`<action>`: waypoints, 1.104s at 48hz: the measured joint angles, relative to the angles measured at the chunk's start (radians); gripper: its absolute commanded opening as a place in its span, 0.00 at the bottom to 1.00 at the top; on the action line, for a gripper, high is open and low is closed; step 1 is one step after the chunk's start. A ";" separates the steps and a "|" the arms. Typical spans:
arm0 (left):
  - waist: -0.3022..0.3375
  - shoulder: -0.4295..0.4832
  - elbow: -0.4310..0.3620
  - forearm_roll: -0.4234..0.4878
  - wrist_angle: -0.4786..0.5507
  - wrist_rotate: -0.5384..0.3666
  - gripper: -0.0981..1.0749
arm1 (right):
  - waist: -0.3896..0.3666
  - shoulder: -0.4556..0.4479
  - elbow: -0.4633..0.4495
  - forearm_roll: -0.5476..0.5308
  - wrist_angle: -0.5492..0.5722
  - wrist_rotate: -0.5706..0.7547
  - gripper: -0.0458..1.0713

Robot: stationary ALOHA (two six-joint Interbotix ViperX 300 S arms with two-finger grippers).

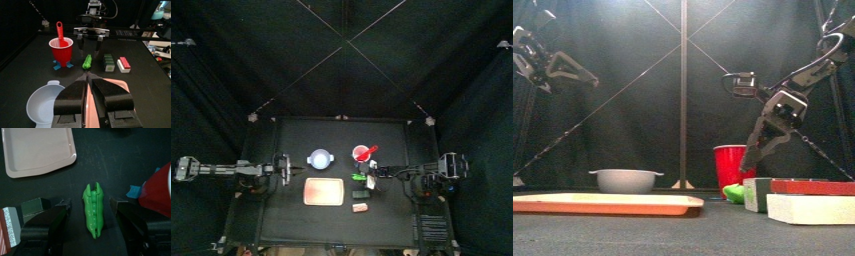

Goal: Grab green sushi roll

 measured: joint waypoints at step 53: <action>-0.002 0.002 0.002 0.000 -0.002 0.000 0.55 | 0.235 -0.015 -0.041 0.155 0.141 0.003 0.87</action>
